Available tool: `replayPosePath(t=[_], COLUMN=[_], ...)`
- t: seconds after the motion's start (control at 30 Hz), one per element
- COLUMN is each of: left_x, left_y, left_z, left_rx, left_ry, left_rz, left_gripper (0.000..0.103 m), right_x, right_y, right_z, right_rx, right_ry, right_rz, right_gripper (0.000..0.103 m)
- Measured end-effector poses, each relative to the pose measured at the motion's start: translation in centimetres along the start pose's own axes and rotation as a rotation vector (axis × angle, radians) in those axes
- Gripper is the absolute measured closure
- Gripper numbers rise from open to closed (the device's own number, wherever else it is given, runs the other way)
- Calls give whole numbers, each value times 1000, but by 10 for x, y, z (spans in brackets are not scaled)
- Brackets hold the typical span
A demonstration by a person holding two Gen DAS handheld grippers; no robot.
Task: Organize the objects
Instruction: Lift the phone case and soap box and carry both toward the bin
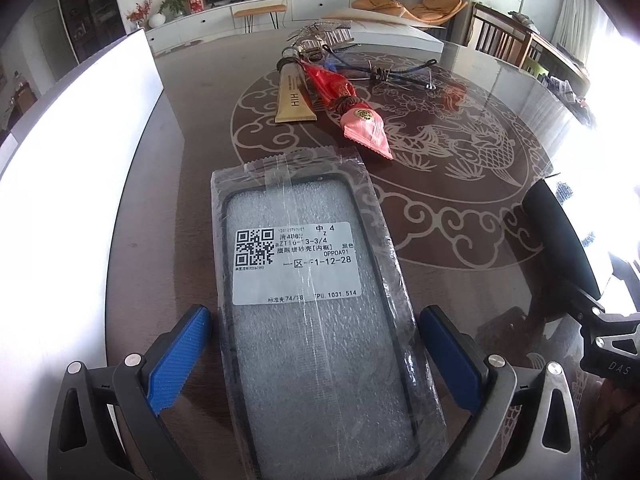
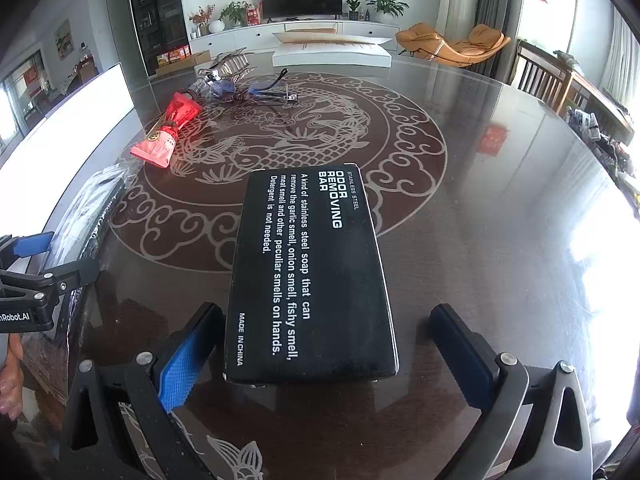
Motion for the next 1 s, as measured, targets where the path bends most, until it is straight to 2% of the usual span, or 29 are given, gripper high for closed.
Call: replayPosePath(t=[0.07, 0.1, 0.13, 0.17, 0.2, 0.27, 0.37, 0.43, 0.5, 0.53, 0.57, 0.7, 0.8, 0.93, 1.0], left_x=[0, 1, 4, 8, 10, 13, 17, 20, 26, 31, 37, 75, 108, 158, 182], left_y=[1, 0, -1, -2, -3, -6, -11, -14, -19, -21, -22, -22, -18, -10, -6], left_z=[0, 0, 0, -1, 1, 4, 5, 5, 3, 2, 1, 3, 12, 43, 70], left_rx=[5, 9, 6, -1, 8, 16, 35, 45, 47, 47, 43, 28, 62, 146, 189], left_ry=[-1, 6, 7, 11, 0, -11, -33, -50, -63, -66, -68, -91, -149, -234, -228], left_rz=[19, 16, -7, -31, -28, -36, -56, -68, -86, -99, -116, -203, -261, -339, -386], left_gripper=[0, 3, 11, 25, 27, 27, 27, 27, 27, 27, 27, 27, 27, 27, 27], right_x=[0, -1, -2, -2, -2, 5, 9, 4, -8, -13, -16, -7, 14, 57, 79], right_y=[0, 1, 4, 8, 13, 24, 41, 50, 52, 53, 53, 53, 57, 81, 98], right_z=[0, -1, -2, -4, -10, -26, -34, -20, -2, 1, 1, -8, -5, 33, 67], right_rx=[2, 9, 21, 27, 9, -60, -93, -43, 54, 73, 68, -32, -75, -70, -51], right_ry=[2, 8, 17, 37, 75, 136, 183, 210, 164, 127, 108, 144, 201, 321, 406], right_rz=[4, 25, 60, 102, 139, 159, 204, 268, 323, 317, 311, 266, 233, 173, 139], right_gripper=[0, 0, 0, 0, 0, 0, 0, 0, 1, 9, 43, 44, 44, 44, 44])
Point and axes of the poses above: each gripper's, at about its wrist camera, not at the fingertips, and x roughly against the way its jaws point, z to its left, y to its top, the point moved 1 cm from there along -x, roughly the way its jaws point, and after that the axes turned 2 degrees about -x, right-handed, at the moved point
